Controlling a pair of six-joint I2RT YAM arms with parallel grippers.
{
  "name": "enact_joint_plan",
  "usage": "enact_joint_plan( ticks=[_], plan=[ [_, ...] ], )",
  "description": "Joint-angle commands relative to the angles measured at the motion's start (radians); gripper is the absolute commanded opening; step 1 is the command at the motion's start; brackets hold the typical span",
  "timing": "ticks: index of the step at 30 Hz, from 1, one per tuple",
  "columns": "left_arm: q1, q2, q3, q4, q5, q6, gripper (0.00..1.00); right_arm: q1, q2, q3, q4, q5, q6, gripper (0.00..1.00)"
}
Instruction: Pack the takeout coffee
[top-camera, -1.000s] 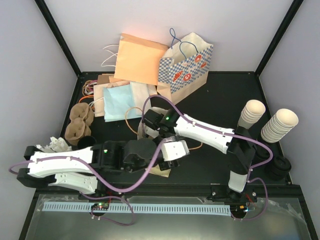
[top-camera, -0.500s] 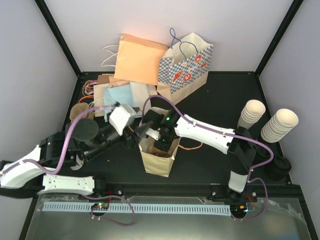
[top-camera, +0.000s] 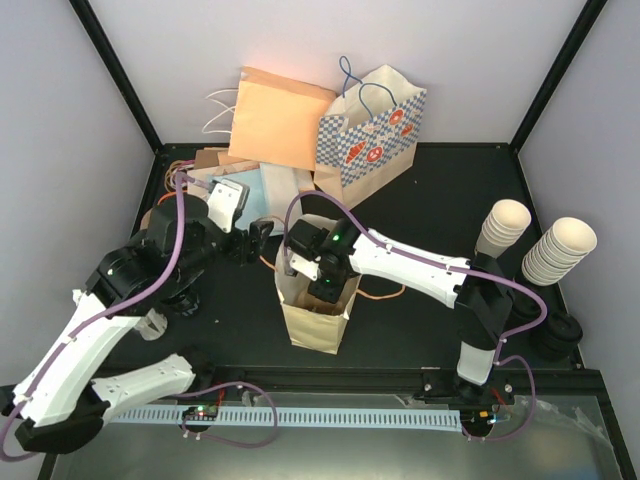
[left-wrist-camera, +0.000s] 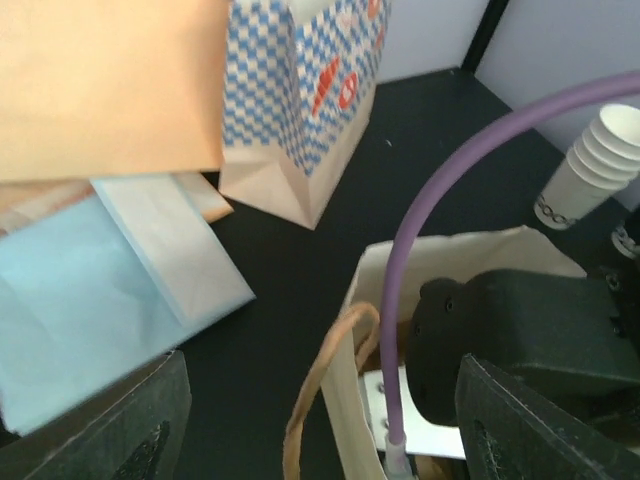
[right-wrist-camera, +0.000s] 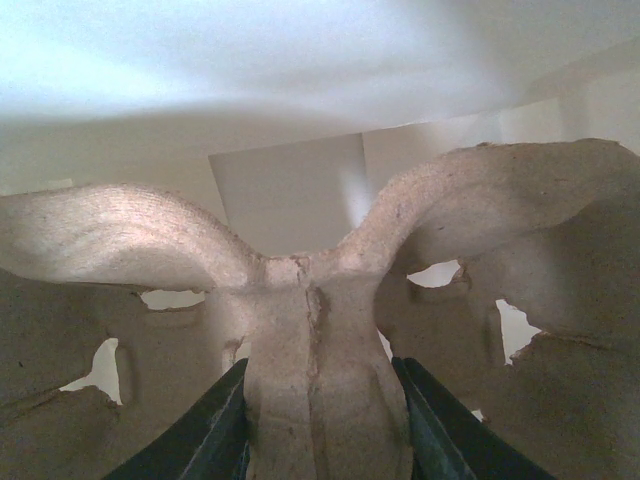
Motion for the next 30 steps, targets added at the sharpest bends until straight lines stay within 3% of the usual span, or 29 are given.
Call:
enact_joint_plan(
  ticks=[1,5,10,11,14,30],
  plan=[
    [0.091,0.01,-0.02,-0.049,0.253,-0.041,0.74,0.0,-0.037,-0.012,0.01,0.02,-0.016,0.37],
    [0.115,0.016,-0.038,-0.052,0.358,-0.073,0.63,0.0,-0.035,-0.015,0.01,0.019,-0.016,0.37],
    [0.121,0.02,-0.085,-0.038,0.309,-0.067,0.48,-0.001,-0.036,-0.012,0.015,0.018,-0.018,0.37],
    [0.124,0.021,-0.093,-0.026,0.298,-0.062,0.4,0.0,-0.038,-0.013,0.015,0.018,-0.019,0.37],
    [0.127,0.021,-0.115,0.029,0.257,-0.063,0.03,0.002,-0.044,-0.02,0.016,0.015,-0.026,0.37],
    [0.196,0.078,-0.097,0.125,0.252,-0.06,0.02,0.015,-0.079,-0.124,0.098,0.025,-0.014,0.37]
  ],
)
